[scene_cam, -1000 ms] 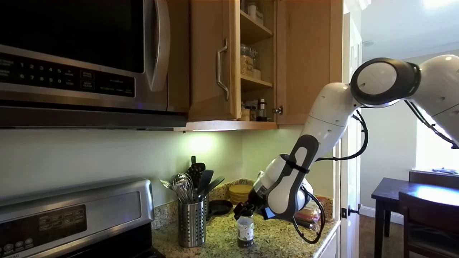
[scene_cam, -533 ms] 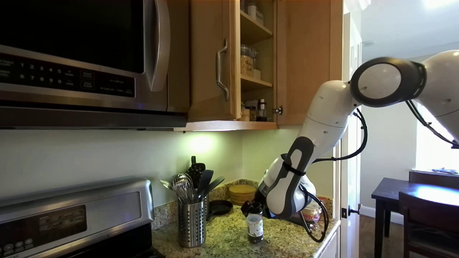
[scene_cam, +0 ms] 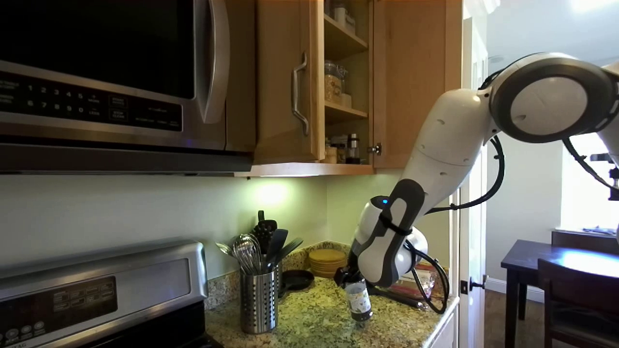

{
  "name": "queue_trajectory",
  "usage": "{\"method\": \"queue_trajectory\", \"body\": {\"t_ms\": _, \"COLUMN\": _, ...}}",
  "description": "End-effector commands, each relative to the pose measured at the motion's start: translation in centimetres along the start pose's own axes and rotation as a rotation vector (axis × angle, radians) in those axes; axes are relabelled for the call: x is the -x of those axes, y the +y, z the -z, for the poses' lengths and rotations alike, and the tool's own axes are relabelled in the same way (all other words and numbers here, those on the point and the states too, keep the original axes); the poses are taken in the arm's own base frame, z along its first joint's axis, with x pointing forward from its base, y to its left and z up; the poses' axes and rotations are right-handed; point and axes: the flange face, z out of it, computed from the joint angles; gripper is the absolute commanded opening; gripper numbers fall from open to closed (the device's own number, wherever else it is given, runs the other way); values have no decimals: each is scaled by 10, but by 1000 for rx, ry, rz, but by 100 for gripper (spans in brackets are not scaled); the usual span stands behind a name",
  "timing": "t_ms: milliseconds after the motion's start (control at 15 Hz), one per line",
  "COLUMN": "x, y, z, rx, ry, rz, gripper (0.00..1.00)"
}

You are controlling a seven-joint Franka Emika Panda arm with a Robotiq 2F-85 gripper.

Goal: Pick up the container from the counter and place it on the bottom shelf of the open upper cabinet, close the doors of the open cabinet

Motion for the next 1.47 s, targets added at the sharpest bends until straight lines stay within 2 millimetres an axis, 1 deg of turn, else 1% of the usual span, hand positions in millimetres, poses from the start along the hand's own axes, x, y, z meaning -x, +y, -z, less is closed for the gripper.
{"method": "queue_trajectory", "body": {"t_ms": 0, "x": -2, "y": 3, "z": 19, "rx": 13, "ry": -33, "rz": -22, "gripper": 49}}
{"method": "queue_trajectory", "body": {"t_ms": 200, "x": -12, "y": 3, "z": 36, "rx": -36, "ry": -42, "rz": -37, "gripper": 49}}
{"method": "queue_trajectory", "body": {"t_ms": 400, "x": -29, "y": 10, "z": 55, "rx": -87, "ry": -30, "rz": -75, "gripper": 49}}
{"method": "queue_trajectory", "body": {"t_ms": 867, "x": -75, "y": 28, "z": 106, "rx": -189, "ry": 21, "rz": -163, "gripper": 49}}
{"method": "queue_trajectory", "body": {"t_ms": 1200, "x": -110, "y": 48, "z": 136, "rx": -223, "ry": 56, "rz": -205, "gripper": 49}}
{"method": "queue_trajectory", "body": {"t_ms": 1400, "x": -133, "y": 54, "z": 154, "rx": -234, "ry": 86, "rz": -206, "gripper": 49}}
